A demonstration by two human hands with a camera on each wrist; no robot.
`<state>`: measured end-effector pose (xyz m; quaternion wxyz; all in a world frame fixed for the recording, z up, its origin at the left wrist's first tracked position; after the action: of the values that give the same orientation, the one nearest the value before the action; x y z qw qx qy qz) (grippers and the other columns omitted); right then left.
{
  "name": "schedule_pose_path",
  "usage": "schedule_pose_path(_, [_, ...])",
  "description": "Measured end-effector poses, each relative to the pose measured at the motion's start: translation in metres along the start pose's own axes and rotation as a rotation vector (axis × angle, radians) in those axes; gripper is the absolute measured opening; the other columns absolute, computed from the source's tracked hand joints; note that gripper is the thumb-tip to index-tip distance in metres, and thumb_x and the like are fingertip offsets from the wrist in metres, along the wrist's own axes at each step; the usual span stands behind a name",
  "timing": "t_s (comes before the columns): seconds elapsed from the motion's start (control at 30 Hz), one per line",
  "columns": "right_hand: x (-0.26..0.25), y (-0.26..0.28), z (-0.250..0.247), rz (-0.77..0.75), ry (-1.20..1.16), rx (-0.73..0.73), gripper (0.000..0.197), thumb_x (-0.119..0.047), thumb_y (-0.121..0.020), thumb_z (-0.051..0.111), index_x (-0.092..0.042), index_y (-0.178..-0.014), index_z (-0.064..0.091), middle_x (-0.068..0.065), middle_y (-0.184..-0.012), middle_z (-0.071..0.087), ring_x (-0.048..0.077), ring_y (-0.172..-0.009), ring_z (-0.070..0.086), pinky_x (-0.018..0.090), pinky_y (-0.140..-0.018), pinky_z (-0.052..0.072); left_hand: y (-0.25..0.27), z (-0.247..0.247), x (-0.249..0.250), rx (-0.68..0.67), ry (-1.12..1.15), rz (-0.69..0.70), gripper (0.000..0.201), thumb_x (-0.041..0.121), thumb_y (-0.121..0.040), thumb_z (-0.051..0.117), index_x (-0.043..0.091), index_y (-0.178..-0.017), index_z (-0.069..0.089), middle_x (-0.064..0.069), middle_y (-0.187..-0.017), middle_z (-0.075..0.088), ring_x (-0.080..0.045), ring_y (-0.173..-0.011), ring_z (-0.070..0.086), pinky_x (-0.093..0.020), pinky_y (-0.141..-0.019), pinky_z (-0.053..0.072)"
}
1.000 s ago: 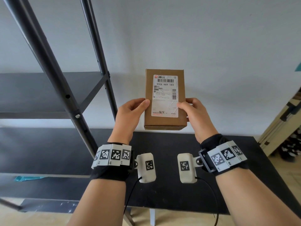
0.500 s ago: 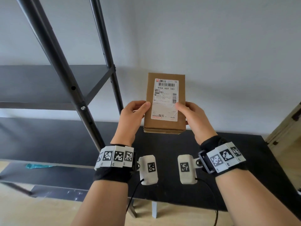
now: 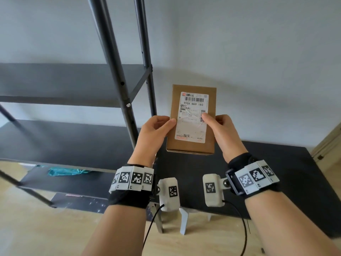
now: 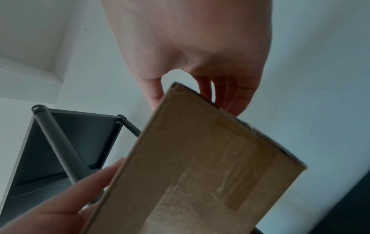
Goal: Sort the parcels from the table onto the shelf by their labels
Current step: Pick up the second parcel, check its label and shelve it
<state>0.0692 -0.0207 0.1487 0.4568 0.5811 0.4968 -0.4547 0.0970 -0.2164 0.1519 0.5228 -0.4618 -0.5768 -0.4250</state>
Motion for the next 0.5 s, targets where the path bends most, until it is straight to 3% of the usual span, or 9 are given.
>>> schedule_pose_path(0.27, [0.010, 0.075, 0.041, 0.047, 0.027, -0.023, 0.053, -0.058, -0.086, 0.061, -0.017, -0.116, 0.048, 0.002, -0.110, 0.068, 0.018, -0.102, 0.067, 0.041, -0.089, 0.055, 0.062, -0.062, -0.015, 0.009, 0.014, -0.026, 0.030, 0.038, -0.089, 0.070, 0.019, -0.113, 0.069, 0.004, -0.101, 0.077, -0.008, -0.093, 0.072, -0.020, -0.078, 0.054])
schedule_pose_path(0.5, [0.012, 0.144, 0.103, 0.036, 0.020, -0.120, 0.056, -0.058, -0.084, 0.064, -0.017, -0.119, 0.049, 0.000, -0.110, 0.069, 0.017, -0.102, 0.067, 0.042, -0.091, 0.055, 0.124, -0.141, -0.031, 0.080, 0.045, -0.051, 0.028, 0.034, -0.090, 0.070, 0.018, -0.113, 0.068, 0.005, -0.099, 0.076, -0.002, -0.085, 0.071, -0.013, -0.066, 0.053])
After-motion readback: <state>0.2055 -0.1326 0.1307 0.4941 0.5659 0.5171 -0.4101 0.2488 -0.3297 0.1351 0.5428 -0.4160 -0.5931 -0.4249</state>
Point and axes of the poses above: each hand's wrist, its own y-axis away from the middle knuckle, its own z-axis out of the palm, x = y × z, the point moved 3 cm from there along -y, towards the middle knuckle
